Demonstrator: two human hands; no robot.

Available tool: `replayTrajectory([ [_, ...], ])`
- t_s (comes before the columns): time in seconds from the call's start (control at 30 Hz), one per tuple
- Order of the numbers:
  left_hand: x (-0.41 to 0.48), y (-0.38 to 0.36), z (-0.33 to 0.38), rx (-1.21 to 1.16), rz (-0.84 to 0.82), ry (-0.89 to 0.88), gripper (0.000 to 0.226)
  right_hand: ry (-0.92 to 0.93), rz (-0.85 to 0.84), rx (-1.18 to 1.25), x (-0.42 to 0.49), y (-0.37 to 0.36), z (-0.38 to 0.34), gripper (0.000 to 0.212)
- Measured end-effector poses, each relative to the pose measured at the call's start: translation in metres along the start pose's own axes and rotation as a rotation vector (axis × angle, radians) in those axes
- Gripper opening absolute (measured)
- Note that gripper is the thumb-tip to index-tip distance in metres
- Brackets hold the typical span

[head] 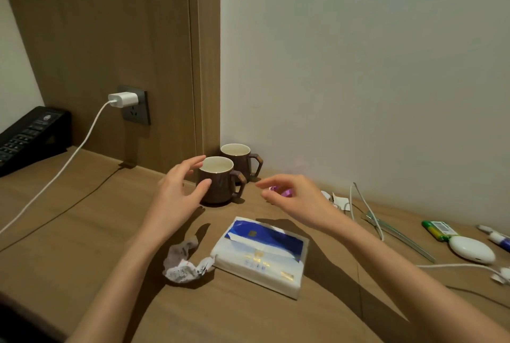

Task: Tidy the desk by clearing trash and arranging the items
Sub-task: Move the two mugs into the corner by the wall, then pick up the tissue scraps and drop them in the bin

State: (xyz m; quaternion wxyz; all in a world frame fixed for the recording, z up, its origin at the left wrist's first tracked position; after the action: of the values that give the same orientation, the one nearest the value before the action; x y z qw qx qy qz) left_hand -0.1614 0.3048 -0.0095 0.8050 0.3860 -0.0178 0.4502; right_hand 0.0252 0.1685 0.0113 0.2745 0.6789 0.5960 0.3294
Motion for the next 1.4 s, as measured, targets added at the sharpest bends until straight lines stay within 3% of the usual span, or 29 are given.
replayTrajectory([
  [0.13, -0.027, 0.000, 0.014, 0.022, 0.006, 0.007, 0.044, 0.006, -0.154, -0.133, -0.033, -0.019, -0.005, 0.032],
  [0.3, -0.063, -0.009, 0.011, 0.065, 0.006, 0.087, 0.040, -0.035, -0.331, -0.375, -0.059, -0.061, 0.002, 0.055],
  [0.63, -0.110, -0.034, 0.002, 0.313, -0.168, 0.331, 0.065, -0.125, -0.251, -0.521, -0.093, -0.057, 0.021, 0.055],
  [0.93, -0.109, -0.052, 0.007, 0.247, -0.178, 0.207, 0.071, -0.305, -0.295, -0.469, -0.130, -0.015, 0.040, 0.054],
  [1.13, -0.107, -0.055, 0.009, 0.174, -0.188, 0.092, 0.062, -0.124, 0.023, -0.282, -0.105, 0.006, 0.027, 0.032],
  [1.4, -0.110, -0.057, 0.010, 0.196, -0.167, -0.018, 0.045, -0.170, 0.096, -0.264, -0.005, 0.000, 0.040, 0.039],
])
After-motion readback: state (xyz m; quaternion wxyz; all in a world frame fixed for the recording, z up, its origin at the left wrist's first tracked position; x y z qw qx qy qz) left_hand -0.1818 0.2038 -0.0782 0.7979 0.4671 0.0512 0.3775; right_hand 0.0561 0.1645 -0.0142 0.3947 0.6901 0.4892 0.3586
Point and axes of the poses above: each hand's wrist, its own x-axis towards the middle knuckle, its own y-axis out of the back of the hand, z = x × y, the point moved 4 cm from there along x, towards the middle knuckle, and after that the axes turned 14 degrees about -z, right-handed, at the moved point
